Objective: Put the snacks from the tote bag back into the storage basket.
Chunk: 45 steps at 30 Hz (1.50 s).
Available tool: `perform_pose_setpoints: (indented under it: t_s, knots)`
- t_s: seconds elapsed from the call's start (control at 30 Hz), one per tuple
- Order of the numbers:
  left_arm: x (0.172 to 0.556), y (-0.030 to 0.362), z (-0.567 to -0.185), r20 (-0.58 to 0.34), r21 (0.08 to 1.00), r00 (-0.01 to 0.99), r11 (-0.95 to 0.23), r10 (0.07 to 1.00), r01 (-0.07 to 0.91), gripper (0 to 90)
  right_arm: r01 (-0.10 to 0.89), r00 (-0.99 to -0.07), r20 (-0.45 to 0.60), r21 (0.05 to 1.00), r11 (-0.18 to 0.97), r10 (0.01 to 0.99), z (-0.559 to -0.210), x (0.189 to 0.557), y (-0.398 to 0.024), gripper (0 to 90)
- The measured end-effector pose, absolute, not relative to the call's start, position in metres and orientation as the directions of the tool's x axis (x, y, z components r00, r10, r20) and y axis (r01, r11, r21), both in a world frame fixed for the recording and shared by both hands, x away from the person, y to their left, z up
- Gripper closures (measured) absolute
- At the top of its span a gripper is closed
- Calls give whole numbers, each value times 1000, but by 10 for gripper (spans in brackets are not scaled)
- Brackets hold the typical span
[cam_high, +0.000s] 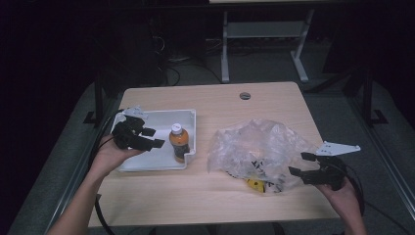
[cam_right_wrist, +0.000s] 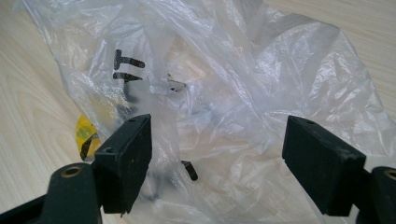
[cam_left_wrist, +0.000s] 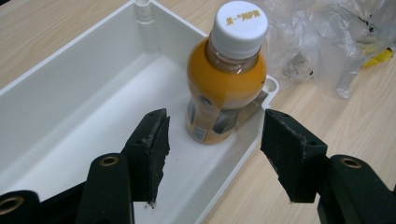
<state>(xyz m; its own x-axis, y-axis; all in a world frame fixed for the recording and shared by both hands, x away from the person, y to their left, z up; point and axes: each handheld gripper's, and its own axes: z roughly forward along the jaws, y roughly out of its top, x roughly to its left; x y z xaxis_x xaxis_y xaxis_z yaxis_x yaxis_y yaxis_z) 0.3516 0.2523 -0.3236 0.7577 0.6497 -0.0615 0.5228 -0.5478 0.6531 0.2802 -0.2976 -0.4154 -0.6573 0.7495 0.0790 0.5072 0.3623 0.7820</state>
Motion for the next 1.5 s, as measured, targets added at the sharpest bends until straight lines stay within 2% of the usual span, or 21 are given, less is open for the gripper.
perform_pose_setpoints:
  t_s: [1.5]
  knots:
    - [321,277,-371,-70,703,740,-493,669,513,396,521,-646,88,777,354,758,-417,276,-303,236]
